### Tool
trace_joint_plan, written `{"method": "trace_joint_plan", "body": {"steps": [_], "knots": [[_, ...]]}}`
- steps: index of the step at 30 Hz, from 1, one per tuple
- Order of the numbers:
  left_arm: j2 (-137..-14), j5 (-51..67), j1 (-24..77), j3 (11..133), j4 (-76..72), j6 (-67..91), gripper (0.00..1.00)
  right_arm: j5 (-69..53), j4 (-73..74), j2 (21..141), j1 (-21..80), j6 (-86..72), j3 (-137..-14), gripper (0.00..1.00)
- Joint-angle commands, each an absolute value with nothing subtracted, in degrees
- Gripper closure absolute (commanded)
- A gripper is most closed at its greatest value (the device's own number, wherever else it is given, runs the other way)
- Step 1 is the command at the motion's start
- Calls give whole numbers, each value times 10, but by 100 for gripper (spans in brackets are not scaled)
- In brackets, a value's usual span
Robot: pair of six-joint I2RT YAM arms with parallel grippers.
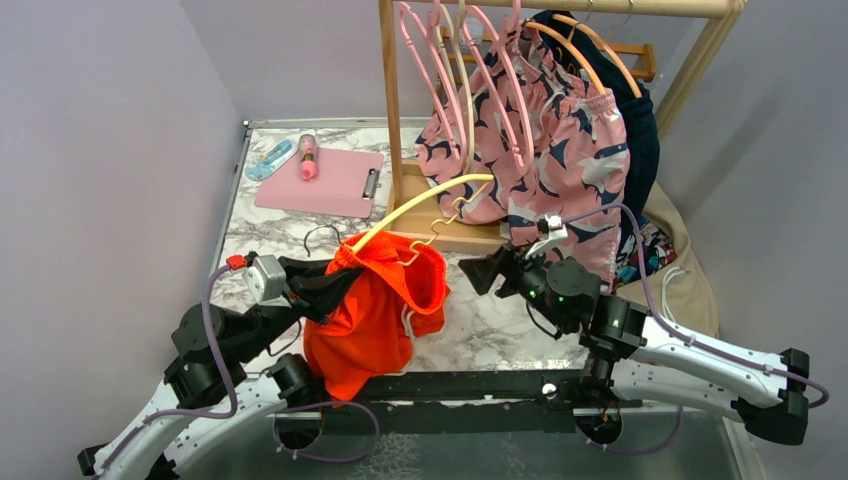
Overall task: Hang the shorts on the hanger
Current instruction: Hang the shorts on the hanger.
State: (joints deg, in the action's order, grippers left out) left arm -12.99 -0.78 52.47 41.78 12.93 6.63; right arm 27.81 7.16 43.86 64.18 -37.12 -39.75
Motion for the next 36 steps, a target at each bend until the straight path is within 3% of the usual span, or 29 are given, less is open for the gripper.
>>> {"method": "trace_joint_plan", "body": {"steps": [1,17,29,36], "knots": [[-113,-17,523,437,82,77,100,247,-11,437,645,-410,-378,28],[-118,1,523,442,91,69,100,216,-3,564,645,-443,-420,43],[-124,5,523,444,92,69,100,232,-18,594,644,-416,-445,40],[-127,7,523,446,92,69,100,220,-9,627,638,-415,-462,48]]}}
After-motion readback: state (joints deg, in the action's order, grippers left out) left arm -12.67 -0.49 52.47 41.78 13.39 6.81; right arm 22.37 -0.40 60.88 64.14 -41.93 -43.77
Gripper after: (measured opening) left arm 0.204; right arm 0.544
